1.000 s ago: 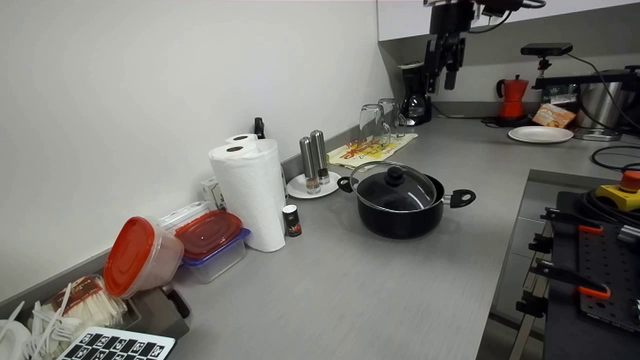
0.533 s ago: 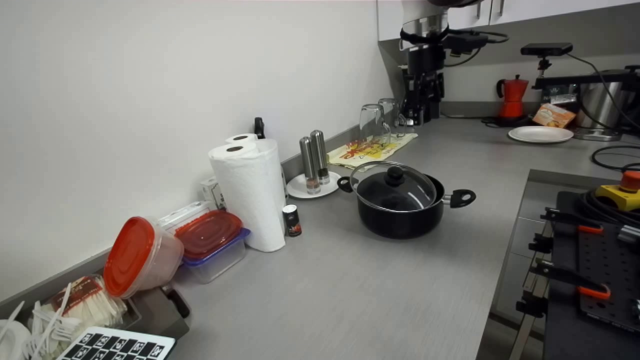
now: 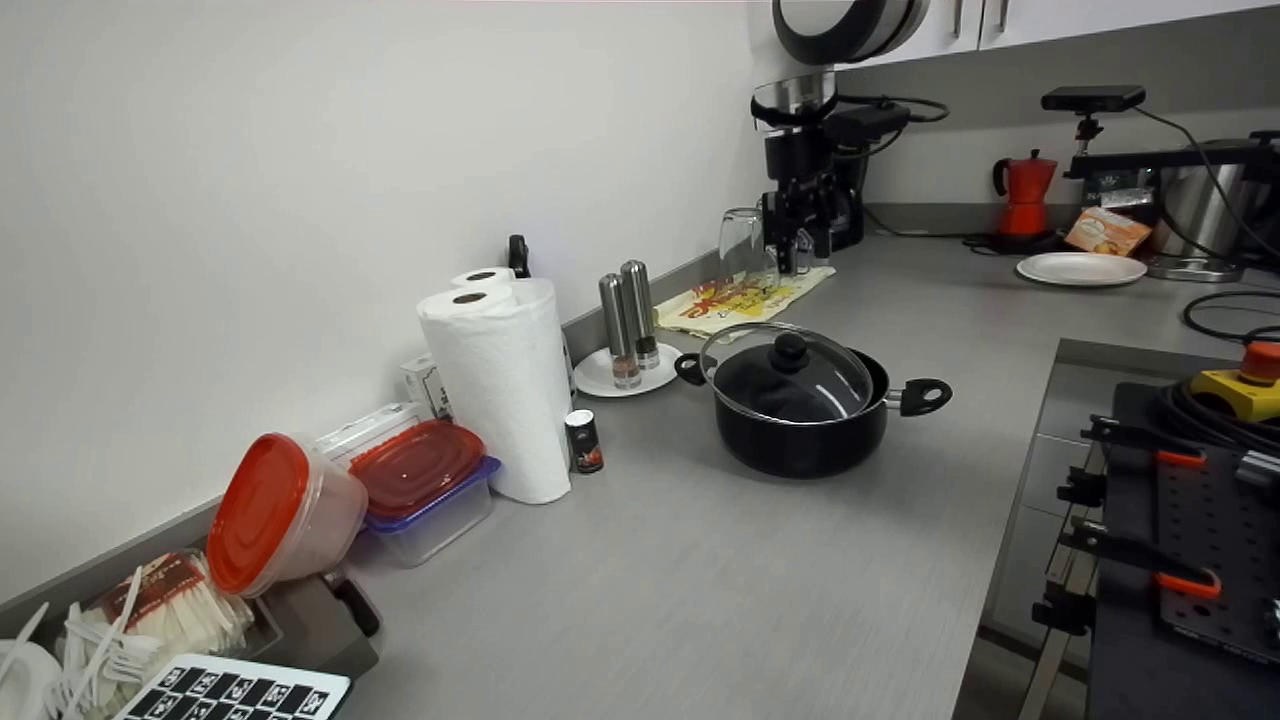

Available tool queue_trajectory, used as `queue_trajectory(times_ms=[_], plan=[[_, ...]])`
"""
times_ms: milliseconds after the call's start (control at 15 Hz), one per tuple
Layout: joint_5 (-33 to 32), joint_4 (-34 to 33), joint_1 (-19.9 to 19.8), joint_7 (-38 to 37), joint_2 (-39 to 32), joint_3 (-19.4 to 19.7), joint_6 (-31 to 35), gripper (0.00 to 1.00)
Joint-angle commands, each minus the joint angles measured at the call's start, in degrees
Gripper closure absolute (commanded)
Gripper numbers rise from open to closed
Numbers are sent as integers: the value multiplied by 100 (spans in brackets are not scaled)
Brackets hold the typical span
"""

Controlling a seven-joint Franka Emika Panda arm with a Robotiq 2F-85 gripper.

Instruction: Take the lid off of the pot

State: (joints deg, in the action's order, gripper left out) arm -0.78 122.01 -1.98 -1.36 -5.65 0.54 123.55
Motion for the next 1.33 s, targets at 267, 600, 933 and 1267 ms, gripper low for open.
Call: queue_trajectory(times_ms=[267, 600, 933, 1267], plan=[[37, -607, 172, -87, -885, -61, 49, 0], [39, -731, 162, -89, -1183, -30, 0, 0], [-3, -879, 105, -119, -1338, 53, -35, 0], [66, -1310, -16, -114, -1654, 167, -227, 0]])
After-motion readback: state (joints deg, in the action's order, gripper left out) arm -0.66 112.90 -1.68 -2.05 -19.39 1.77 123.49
